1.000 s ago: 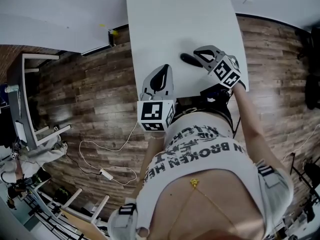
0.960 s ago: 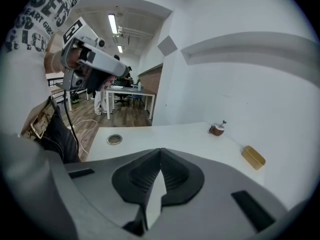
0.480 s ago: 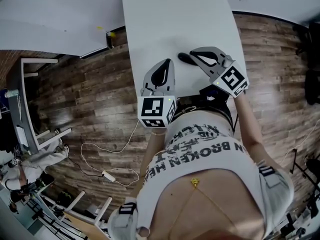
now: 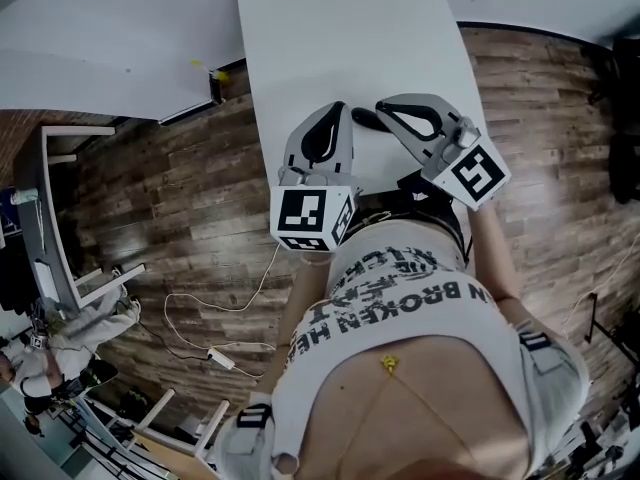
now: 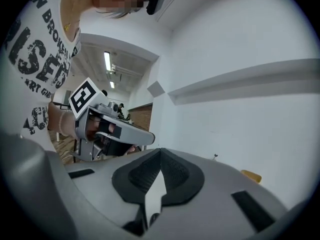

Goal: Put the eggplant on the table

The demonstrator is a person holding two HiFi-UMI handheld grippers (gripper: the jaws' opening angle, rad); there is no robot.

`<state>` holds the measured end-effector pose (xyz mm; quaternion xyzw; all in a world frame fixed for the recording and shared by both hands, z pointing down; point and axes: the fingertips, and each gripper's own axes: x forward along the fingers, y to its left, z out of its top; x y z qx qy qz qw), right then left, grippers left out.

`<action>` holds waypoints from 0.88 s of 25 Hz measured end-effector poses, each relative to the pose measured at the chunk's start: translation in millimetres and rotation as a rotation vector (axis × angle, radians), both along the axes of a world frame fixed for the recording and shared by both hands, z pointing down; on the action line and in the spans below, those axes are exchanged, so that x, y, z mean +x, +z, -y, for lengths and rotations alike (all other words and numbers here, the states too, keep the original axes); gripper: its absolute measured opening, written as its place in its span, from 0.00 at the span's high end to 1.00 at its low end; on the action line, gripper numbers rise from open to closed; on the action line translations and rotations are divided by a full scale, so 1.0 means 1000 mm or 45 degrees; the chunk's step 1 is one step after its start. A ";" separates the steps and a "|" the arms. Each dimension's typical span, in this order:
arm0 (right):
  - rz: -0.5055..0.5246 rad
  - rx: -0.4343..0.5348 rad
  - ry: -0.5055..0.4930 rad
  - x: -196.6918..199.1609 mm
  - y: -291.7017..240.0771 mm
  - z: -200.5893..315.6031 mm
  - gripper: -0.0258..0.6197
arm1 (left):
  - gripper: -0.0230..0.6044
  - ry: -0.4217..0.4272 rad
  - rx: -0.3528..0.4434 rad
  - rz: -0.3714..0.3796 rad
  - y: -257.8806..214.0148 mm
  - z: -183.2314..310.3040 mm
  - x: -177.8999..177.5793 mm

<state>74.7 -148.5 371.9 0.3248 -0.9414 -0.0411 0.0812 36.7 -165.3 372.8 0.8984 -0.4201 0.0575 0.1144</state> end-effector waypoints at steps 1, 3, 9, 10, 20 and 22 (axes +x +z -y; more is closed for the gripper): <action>0.023 0.003 0.016 0.001 -0.005 -0.001 0.95 | 0.97 0.004 0.011 -0.008 -0.004 0.000 0.002; 0.069 0.007 0.042 0.004 -0.014 -0.002 0.95 | 0.97 0.013 0.033 -0.016 -0.010 0.000 0.005; 0.108 0.039 0.065 0.007 -0.035 -0.006 0.95 | 0.97 0.048 0.077 -0.036 -0.027 -0.001 0.011; 0.107 0.043 0.066 0.006 -0.038 -0.007 0.95 | 0.97 0.054 0.083 -0.039 -0.030 -0.001 0.012; 0.104 0.053 0.090 0.008 -0.047 -0.013 0.95 | 0.97 0.081 0.090 -0.056 -0.039 -0.005 0.014; 0.102 0.052 0.098 0.009 -0.046 -0.013 0.95 | 0.97 0.079 0.091 -0.056 -0.038 -0.005 0.013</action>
